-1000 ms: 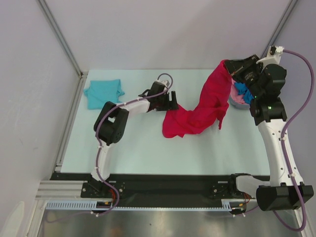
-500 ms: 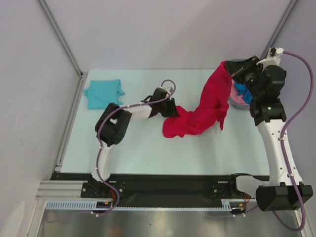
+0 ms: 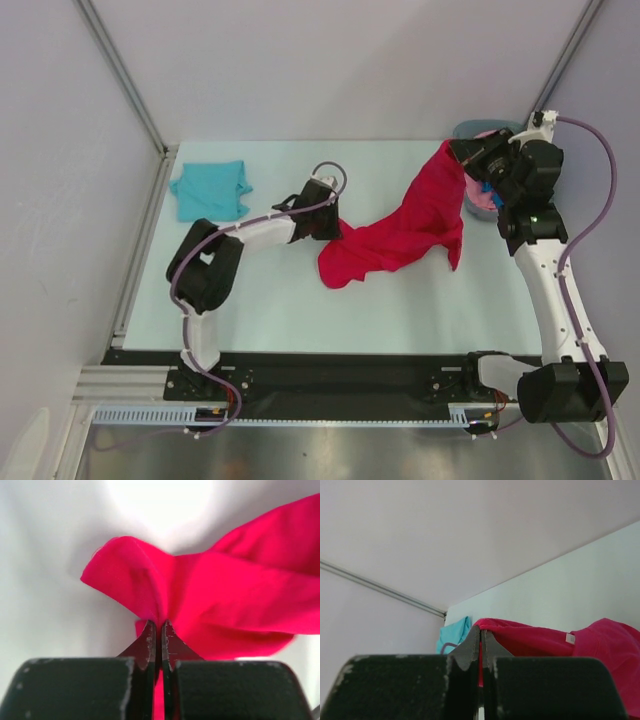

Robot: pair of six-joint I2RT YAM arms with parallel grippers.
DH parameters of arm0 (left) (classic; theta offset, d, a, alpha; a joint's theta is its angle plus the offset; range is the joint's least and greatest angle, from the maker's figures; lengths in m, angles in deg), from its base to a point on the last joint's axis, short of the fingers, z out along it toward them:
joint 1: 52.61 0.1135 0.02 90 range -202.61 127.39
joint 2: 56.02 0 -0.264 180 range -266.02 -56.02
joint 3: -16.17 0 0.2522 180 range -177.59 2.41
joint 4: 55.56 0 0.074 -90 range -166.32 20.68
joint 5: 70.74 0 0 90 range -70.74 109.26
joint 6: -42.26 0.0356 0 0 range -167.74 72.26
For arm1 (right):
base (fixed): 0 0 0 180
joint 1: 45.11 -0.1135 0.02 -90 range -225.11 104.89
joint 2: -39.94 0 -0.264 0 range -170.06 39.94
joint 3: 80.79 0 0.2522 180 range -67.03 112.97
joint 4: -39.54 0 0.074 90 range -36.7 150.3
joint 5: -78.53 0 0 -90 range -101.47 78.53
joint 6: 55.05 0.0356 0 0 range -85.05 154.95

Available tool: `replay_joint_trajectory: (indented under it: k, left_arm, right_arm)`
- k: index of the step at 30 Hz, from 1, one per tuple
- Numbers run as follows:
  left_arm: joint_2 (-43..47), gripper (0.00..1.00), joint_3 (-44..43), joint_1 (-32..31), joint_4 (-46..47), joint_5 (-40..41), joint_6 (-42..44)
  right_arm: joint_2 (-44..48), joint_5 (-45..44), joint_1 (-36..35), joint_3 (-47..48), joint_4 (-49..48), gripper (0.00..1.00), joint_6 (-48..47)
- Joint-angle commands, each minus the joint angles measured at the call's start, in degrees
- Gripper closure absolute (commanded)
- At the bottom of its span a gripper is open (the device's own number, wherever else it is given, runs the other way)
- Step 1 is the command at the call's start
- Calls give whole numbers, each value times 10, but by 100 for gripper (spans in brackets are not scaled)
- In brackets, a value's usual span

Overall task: Fold and stack the t-shirts
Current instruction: Flatten the tshirt out

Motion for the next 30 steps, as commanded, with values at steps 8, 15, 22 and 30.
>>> replay_joint_trajectory:
  k: [8, 15, 22, 30]
  left_arm:
    - [211, 99, -114, -12, -110, 61, 51]
    - [339, 100, -49, -73, -129, 91, 53]
    - [474, 99, 162, -124, -81, 94, 10]
    - [554, 100, 271, -165, -78, 114, -18]
  right_arm:
    - [-67, -11, 6, 79, -39, 100, 3]
    - [-113, -15, 11, 93, -41, 100, 5]
    - [-121, -11, 38, 72, -53, 100, 14]
    - [-146, -13, 40, 76, -73, 100, 27]
